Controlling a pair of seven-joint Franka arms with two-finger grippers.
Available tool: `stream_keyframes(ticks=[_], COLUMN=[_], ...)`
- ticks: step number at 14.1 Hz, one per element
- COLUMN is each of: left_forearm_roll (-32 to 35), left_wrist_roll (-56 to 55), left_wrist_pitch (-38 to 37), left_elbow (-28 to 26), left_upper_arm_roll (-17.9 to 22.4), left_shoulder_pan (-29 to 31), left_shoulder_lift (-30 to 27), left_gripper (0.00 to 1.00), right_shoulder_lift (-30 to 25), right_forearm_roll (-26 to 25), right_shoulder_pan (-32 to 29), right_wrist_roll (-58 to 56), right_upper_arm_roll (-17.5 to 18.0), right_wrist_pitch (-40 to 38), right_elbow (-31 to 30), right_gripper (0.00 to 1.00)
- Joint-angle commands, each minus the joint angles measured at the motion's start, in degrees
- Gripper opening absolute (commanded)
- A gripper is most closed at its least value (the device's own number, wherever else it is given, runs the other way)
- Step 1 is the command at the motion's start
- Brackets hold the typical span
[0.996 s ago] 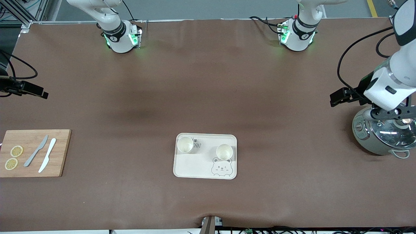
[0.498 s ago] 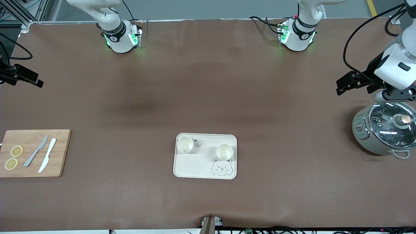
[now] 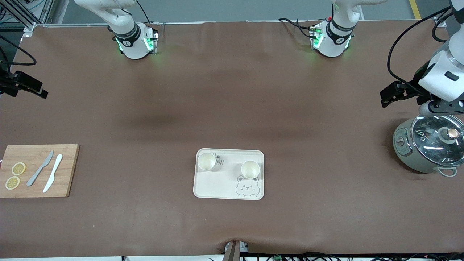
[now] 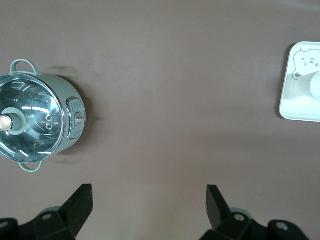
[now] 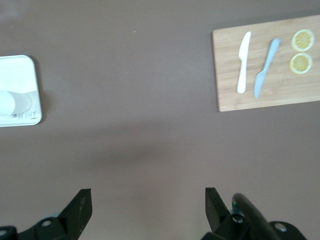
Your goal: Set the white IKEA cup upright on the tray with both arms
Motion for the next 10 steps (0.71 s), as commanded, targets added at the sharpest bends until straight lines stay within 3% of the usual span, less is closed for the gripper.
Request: stream_keyframes(ticks=[1, 5, 8, 10], left_forearm_roll=[1.5, -0.1, -1.2, -3.5], left_wrist_roll=[1.2, 1.2, 4.4, 4.7], left_wrist_pitch=[-0.3, 0.6, 4.7, 4.2], left_elbow=[-0.6, -5.3, -14.3, -15.1], left_upper_arm_roll=[-0.7, 0.2, 6.8, 9.9], left_shoulder_pan=[0.2, -0.9, -6.2, -7.8], left_shoulder_lift=[-1.9, -6.7, -13.9, -15.0], left_gripper=[1.00, 1.00, 1.00, 1.00], right_shoulder_lift=[1.3, 1.2, 1.2, 1.2], right_forearm_roll=[-4.8, -4.7, -4.8, -4.8], right_shoulder_pan=[1.2, 1.5, 2.1, 2.2], right_wrist_roll=[0.3, 0.4, 0.5, 0.5], right_upper_arm_roll=[0.2, 0.3, 0.3, 0.2], right_wrist_pitch=[-0.6, -2.5, -2.8, -3.3], right_elbow=[3.4, 3.4, 3.5, 3.4], right_gripper=[1.00, 1.00, 1.00, 1.00])
